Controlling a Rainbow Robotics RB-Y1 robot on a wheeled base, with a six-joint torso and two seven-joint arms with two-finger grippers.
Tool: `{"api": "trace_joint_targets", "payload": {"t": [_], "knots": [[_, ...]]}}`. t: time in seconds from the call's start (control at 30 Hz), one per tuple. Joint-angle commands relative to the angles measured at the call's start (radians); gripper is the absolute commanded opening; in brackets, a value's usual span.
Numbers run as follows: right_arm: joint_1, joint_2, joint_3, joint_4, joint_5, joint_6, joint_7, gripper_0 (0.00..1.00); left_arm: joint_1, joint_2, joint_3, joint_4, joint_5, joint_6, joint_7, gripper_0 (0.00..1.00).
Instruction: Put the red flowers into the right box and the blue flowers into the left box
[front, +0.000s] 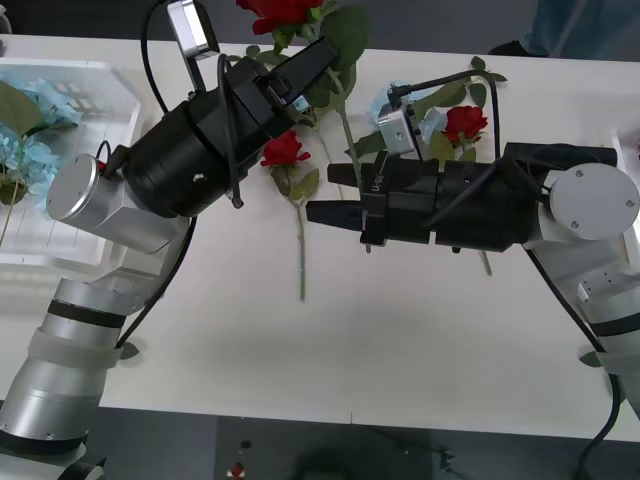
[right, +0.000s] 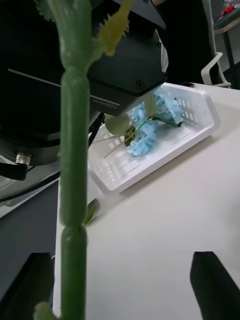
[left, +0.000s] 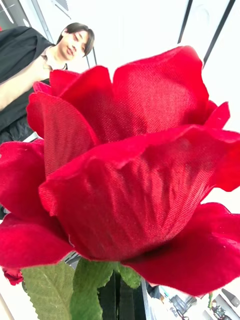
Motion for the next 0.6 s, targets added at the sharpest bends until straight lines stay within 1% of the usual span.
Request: {"api": "trace_joint_targets", "payload": {"t": [0.03, 0.37, 0.47, 0.5, 0.53, 0.57, 0.6], "knots": [[-0.015, 0.027, 0.001, -0.019, -0.015, -0.003, 0.027, 0.00, -0.043, -0.012, -0.024, -0.010, 0.007, -0.002, -0.029, 0.00], [-0.014, 0.025, 0.003, -0.019, -0.022, -0.003, 0.021, 0.00, -0.043, -0.006, -0.024, -0.008, 0.007, -0.004, -0.029, 0.01], [-0.015, 0.025, 0.006, -0.019, -0.022, -0.003, 0.018, 0.00, -0.043, 0.005, -0.024, -0.008, 0.007, -0.008, -0.029, 0.19], [-0.014, 0.025, 0.007, -0.019, -0.022, -0.003, 0.018, 0.00, -0.043, 0.008, -0.022, -0.007, 0.007, -0.008, -0.029, 0.24], [-0.015, 0.025, 0.007, -0.019, -0.022, -0.003, 0.016, 0.00, -0.043, 0.011, -0.021, -0.007, 0.008, -0.008, -0.029, 0.34], [-0.014, 0.025, 0.007, -0.019, -0.021, -0.003, 0.016, 0.00, -0.041, 0.014, -0.018, -0.007, 0.010, -0.008, -0.029, 0.47], [-0.014, 0.025, 0.007, -0.019, -0.022, -0.003, 0.015, 0.00, -0.041, 0.019, -0.016, -0.007, 0.011, -0.008, -0.029, 0.56]]}}
